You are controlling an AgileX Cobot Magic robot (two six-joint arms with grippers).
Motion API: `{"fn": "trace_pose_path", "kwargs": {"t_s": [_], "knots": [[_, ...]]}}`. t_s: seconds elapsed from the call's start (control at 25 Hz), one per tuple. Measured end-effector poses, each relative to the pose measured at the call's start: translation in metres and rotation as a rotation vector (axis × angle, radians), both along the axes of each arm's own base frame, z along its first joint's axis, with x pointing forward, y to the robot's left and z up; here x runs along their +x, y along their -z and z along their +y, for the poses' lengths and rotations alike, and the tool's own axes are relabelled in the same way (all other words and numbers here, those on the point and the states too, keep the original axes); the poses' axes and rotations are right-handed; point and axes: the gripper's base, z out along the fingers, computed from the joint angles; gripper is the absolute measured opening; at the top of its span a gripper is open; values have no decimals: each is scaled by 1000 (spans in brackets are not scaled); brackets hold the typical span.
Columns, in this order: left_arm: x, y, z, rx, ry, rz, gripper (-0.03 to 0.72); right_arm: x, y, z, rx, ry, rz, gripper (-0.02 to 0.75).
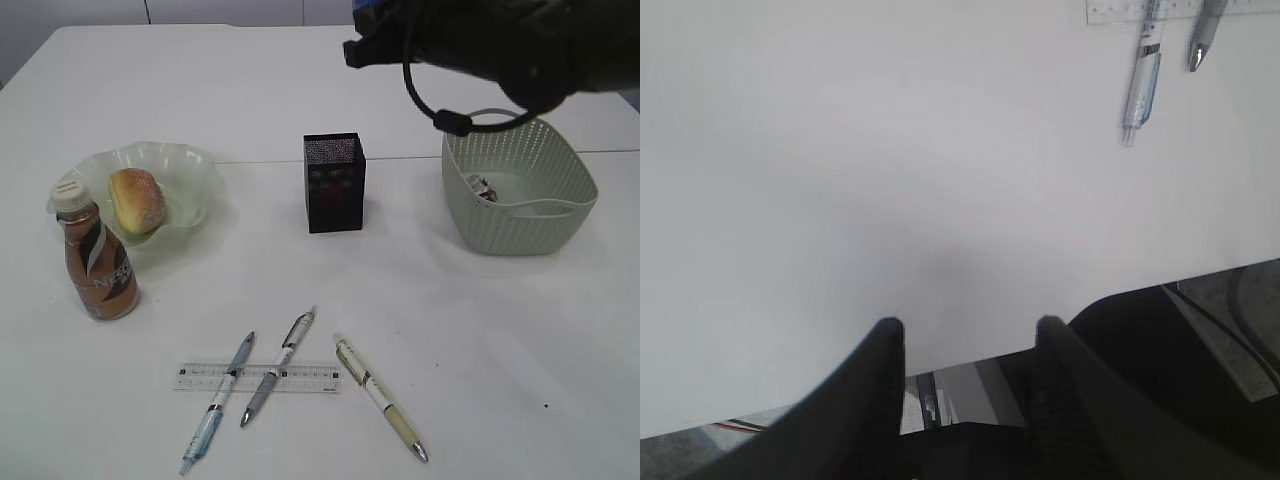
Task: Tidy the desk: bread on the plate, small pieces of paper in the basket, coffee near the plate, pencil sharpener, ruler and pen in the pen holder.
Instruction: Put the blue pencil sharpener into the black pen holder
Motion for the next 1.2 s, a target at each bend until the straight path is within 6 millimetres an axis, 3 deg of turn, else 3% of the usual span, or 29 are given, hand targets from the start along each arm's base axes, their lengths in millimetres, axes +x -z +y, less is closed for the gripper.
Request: {"fn": "trace_pose_path", "kwargs": {"t_s": [0.24, 0.72, 1.2], "knots": [[3, -1, -1, -11, -4, -39, 307, -1, 48, 0, 69, -11, 46, 195], [4, -1, -1, -11, -4, -41, 307, 14, 106, 8, 224, -15, 59, 195], [4, -1, -1, -13, -4, -40, 307, 16, 129, 7, 202, 1, 127, 196]]}}
